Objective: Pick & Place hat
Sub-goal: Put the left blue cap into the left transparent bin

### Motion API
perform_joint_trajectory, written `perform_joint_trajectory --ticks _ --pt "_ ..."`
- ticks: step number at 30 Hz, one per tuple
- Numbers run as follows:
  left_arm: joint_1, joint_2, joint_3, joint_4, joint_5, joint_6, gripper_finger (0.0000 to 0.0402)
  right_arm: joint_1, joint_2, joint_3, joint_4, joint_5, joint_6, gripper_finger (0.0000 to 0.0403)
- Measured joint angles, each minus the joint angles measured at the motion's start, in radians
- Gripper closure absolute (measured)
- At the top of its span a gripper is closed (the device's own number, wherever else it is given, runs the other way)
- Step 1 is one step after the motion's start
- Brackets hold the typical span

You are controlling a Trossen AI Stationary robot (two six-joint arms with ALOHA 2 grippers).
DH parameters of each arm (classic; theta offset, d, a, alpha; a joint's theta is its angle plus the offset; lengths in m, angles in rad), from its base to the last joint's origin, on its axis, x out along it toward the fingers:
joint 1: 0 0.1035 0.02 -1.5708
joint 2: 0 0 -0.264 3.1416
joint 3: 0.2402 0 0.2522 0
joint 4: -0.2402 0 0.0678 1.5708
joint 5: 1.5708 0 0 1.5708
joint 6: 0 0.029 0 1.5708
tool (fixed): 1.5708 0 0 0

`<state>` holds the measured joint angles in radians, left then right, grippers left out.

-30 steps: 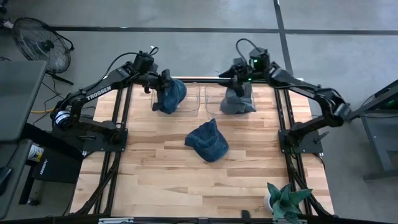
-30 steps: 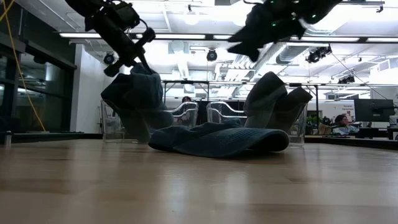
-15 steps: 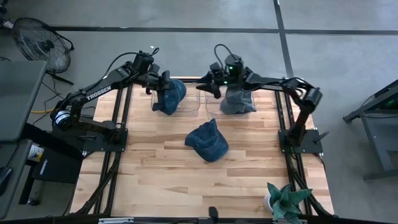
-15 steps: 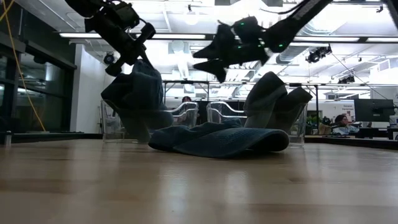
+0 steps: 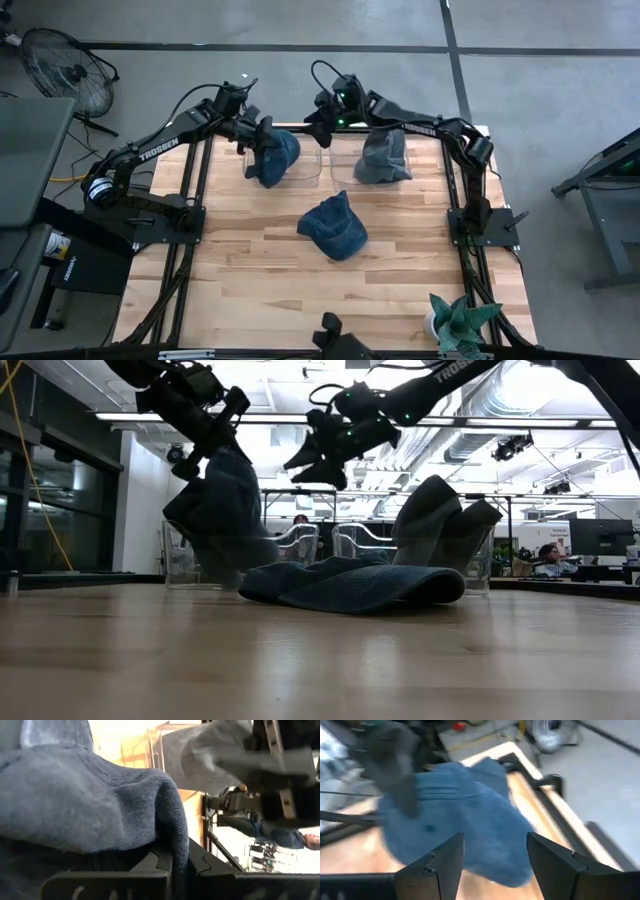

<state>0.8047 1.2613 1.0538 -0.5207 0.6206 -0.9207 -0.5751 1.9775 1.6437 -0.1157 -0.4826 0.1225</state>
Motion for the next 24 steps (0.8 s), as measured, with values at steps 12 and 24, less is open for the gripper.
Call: perform_joint_trajectory --ticks 12,24 --pt "0.000 0.000 0.000 -0.003 0.010 -0.064 0.0401 -0.003 0.001 0.016 -0.172 0.136 -0.080 0.0195" --pt "0.013 0.000 0.000 -0.010 0.072 -0.159 0.0401 -0.003 0.001 0.016 -0.229 0.133 -0.105 0.0195"
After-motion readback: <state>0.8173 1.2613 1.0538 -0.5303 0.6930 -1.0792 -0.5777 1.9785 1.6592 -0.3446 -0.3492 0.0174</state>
